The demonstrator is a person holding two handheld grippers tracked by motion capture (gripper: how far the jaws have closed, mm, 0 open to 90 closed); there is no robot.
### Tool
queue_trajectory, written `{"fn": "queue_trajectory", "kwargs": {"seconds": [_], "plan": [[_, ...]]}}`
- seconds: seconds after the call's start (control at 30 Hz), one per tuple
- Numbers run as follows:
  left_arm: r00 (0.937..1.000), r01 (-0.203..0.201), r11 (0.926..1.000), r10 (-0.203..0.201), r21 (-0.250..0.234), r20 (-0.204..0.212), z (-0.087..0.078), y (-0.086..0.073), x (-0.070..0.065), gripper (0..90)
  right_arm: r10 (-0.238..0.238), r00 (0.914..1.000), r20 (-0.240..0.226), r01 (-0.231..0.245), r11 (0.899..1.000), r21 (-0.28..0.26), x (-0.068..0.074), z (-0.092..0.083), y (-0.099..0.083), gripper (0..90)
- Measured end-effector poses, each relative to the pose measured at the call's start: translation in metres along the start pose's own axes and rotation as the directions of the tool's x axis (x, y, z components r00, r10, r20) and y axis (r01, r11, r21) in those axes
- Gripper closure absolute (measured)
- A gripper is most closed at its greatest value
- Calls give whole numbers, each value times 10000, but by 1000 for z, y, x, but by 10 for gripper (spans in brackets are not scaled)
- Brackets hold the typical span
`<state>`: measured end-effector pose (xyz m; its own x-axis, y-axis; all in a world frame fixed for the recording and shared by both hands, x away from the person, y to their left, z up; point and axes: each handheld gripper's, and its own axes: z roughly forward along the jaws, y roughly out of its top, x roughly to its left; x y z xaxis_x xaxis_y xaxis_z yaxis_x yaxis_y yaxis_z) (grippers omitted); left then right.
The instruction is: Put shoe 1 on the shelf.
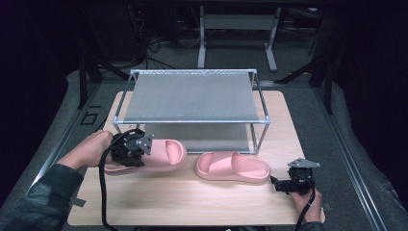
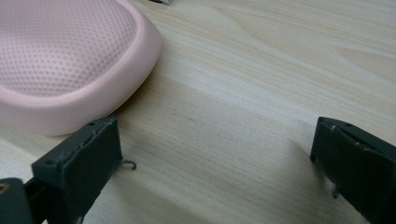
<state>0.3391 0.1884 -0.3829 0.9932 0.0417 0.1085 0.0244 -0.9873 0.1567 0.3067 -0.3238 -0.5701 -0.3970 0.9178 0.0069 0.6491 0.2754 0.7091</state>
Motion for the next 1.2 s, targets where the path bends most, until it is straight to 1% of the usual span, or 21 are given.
{"fn": "queue_trajectory", "kwargs": {"seconds": [0.07,0.1,0.13,0.2,0.23,0.27,0.33,0.4,0.43,0.5,0.57,0.6,0.63,0.73,0.97,1.0,1.03,1.1,1.13,1.17,1.2], "plan": [[9999,-96,9999,96,-41,67,-3,-1,0,846,7,10000,0,-7,10000,3,0,0,0,16],[9999,-79,9999,80,-121,99,-4,-1,0,845,2,10000,-35,-2,10000,11,0,0,0,16],[9997,-110,9997,115,-207,215,-8,-2,0,845,4,10000,-37,-3,10000,10,0,0,0,16],[9996,-156,9996,162,-247,238,-10,-2,0,845,6,10000,-37,-6,10000,11,0,0,0,15],[9996,-155,9992,164,-366,245,-15,-2,0,845,2,10000,-35,-1,10000,11,0,0,0,16],[9995,-243,9992,249,-310,177,-18,-2,0,845,2,10000,-34,-2,10000,8,0,0,0,16],[9996,-246,9993,249,-275,120,-23,-2,0,845,5,10000,-36,-5,10000,10,0,0,0,16],[9996,-241,9992,246,-312,150,-25,-2,0,845,1,10000,-36,-1,10000,10,0,0,0,16],[9996,-238,9993,243,-295,168,-29,-1,0,845,6,10000,-34,-6,10000,9,0,0,0,16],[9996,-185,9994,191,-308,188,-33,-1,0,845,2,10000,-33,-2,10000,10,0,0,0,16],[9996,-210,9993,216,-315,168,-35,0,0,845,0,10000,-24,0,10000,10,0,0,0,16],[9995,-270,9994,273,-239,127,-37,0,1,845,-1,10000,-35,1,10000,9,0,0,0,16],[9996,-243,9995,246,-220,133,-40,1,1,845,-4,10000,17,4,10000,23,0,0,0,16],[9997,-217,9996,219,-199,104,-43,2,2,846,-1,10000,-33,1,10000,12,0,0,0,16],[9998,-188,9998,189,-81,116,-58,6,7,845,-2,10000,-29,2,10000,10,0,0,0,16],[9998,-138,9998,140,-111,118,-59,7,8,845,-2,10000,-29,2,10000,10,0,0,0,16],[9998,-39,9998,43,-193,199,-65,9,10,845,-6,10000,-23,6,10000,12,0,0,0,16],[9998,-14,9998,18,-220,189,-68,10,12,845,-1,10000,-28,1,10000,14,0,0,0,16],[9997,72,9995,-64,-323,232,-70,11,13,845,-1,10000,-28,1,10000,14,0,0,0,16],[9997,184,9991,-178,-384,178,-75,13,15,845,-14,10000,17,14,10000,-7,0,0,0,16],[9997,184,9991,-178,-384,178,-75,13,15,845,-14,10000,17,14,10000,-7,0,0,0,16]]}}
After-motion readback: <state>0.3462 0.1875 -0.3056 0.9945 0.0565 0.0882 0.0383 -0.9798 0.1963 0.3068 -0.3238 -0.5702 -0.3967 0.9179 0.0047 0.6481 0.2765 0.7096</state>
